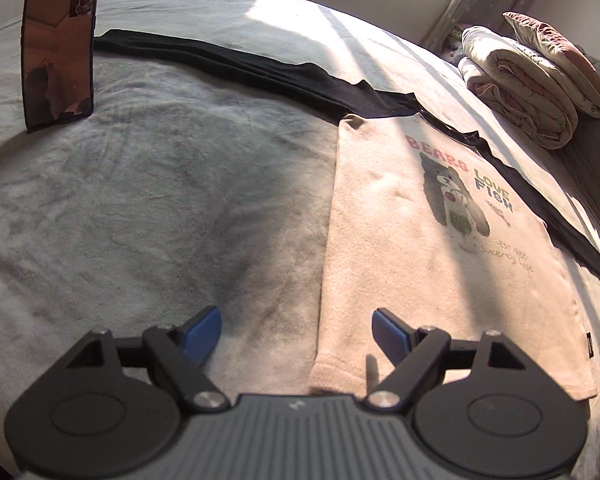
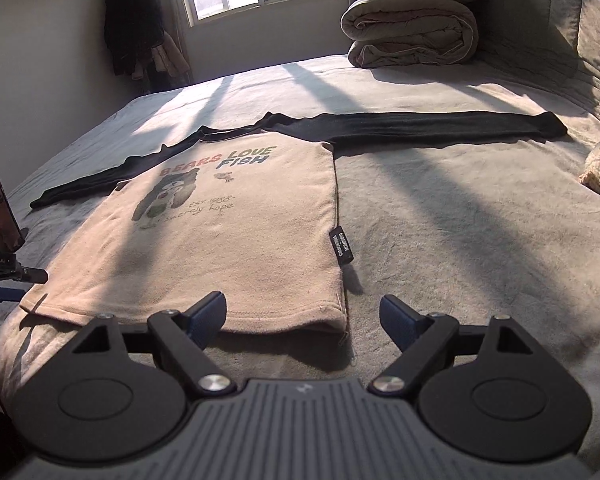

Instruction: Fold clothes

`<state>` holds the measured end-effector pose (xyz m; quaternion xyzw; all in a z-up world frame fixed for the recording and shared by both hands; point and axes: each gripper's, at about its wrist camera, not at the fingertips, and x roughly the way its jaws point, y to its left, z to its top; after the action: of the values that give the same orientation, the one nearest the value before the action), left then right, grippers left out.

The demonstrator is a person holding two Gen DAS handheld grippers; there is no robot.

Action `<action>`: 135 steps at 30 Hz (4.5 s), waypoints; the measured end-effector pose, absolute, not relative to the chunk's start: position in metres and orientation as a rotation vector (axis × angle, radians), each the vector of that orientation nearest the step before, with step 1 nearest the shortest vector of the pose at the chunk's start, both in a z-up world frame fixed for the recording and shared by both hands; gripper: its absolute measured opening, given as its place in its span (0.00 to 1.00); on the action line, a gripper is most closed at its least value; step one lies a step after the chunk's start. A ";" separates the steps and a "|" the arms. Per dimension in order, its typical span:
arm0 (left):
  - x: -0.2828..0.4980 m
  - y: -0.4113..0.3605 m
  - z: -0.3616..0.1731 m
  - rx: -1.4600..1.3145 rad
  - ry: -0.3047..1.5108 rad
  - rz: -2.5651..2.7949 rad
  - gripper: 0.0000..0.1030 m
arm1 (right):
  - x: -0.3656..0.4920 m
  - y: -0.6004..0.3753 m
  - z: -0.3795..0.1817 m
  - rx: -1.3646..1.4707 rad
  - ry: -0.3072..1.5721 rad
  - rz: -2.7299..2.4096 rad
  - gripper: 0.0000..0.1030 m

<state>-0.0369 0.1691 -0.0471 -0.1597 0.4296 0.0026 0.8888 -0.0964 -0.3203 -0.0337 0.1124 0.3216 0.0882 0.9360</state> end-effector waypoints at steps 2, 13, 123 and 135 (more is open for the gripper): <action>-0.046 0.169 -0.048 -0.354 0.888 -0.003 0.66 | -0.090 -0.330 -0.043 0.344 0.675 0.202 0.65; -0.072 0.147 -0.044 -0.218 0.885 0.054 0.21 | -0.085 -0.336 -0.058 0.436 0.745 0.089 0.13; 0.119 0.153 -0.032 -0.354 0.727 -0.007 0.95 | 0.172 -0.155 -0.057 0.233 0.591 0.180 0.13; 0.118 0.157 -0.031 -0.344 0.727 -0.017 0.95 | 0.180 -0.189 -0.053 0.669 0.550 0.172 0.54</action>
<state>0.1184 0.1573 -0.0309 -0.1674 0.3536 -0.0084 0.9203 0.1800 -0.1889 -0.0527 0.3236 0.2663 0.0834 0.9041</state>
